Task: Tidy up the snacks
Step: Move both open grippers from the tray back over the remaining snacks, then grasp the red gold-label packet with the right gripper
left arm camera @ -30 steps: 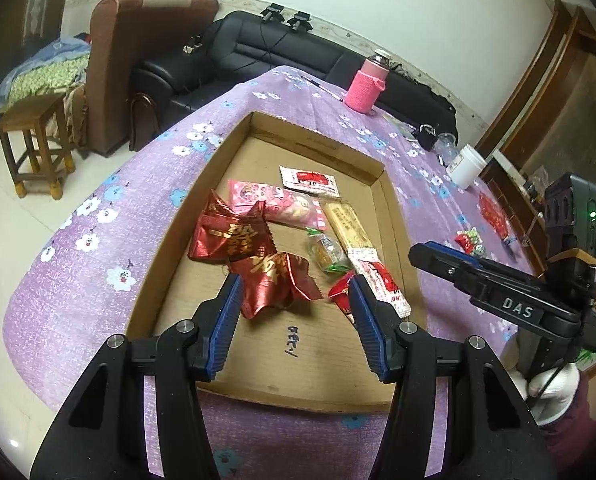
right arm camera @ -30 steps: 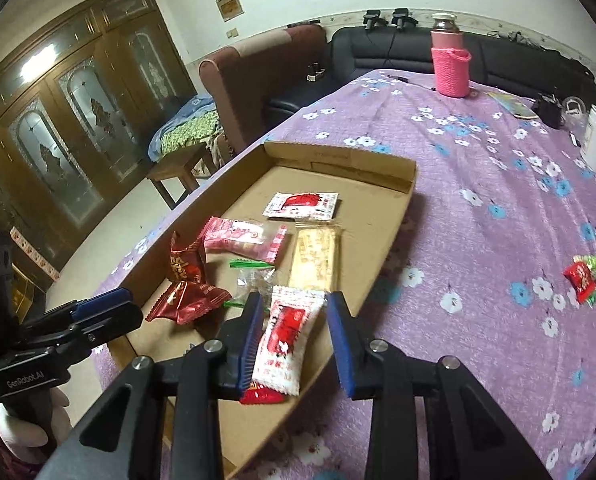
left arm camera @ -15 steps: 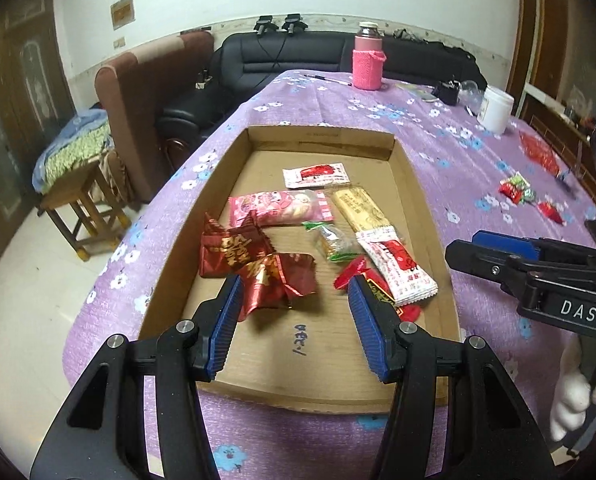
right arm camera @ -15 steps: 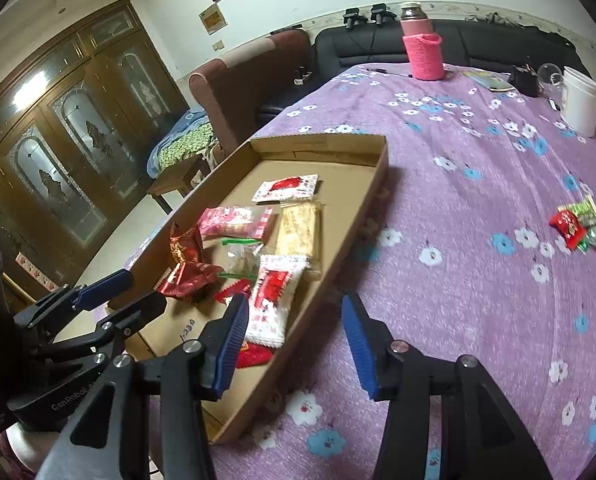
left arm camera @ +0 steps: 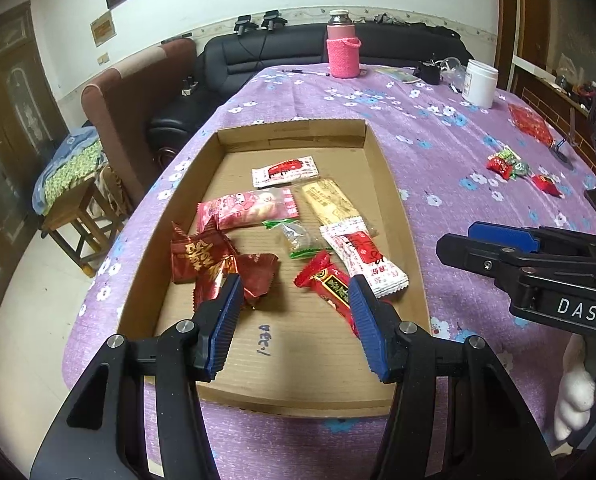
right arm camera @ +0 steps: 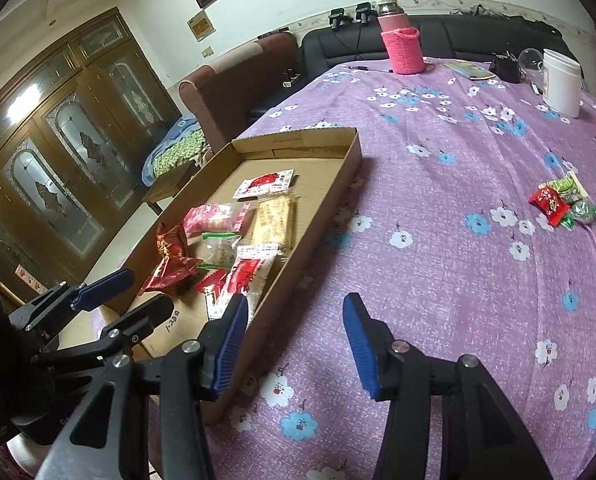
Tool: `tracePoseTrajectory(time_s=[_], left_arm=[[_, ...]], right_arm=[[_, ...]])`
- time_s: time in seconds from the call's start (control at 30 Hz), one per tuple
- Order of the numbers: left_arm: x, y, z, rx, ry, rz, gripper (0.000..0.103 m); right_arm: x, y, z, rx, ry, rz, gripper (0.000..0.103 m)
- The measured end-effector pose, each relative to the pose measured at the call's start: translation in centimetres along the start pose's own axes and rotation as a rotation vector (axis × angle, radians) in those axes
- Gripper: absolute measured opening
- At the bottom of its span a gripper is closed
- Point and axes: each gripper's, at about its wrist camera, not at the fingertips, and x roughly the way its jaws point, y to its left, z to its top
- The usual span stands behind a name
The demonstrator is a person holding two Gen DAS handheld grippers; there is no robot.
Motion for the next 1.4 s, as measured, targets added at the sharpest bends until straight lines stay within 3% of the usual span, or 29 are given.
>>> tracePoseTrajectory(time_s=[0.73,1.03,1.2,1.4], left_arm=[[0.1,-3.2,0.6,0.06,0.025,-0.039,0.055],[-0.8,-7.1,3.5,0.081,0.004,-0.259,0.055],[1.0,-11.9,3.9,0.132,0.072,-0.419,0.056],[3.9,-16.9,2.7,0.201,0.171,-0.476,0.056]], right_arm=[[-1.3,-3.1,-0.9,0.068,-0.014,0.0,0.056],[-6.5,-9.8,-2.9,0.188,-0.078,-0.097,0.057],[-9.3,-16.1,-4.0,0.327,-0.101,-0.196,0.057],[-11.2,-21.1,-3.3,0.43,-0.13,-0.242,0.057]])
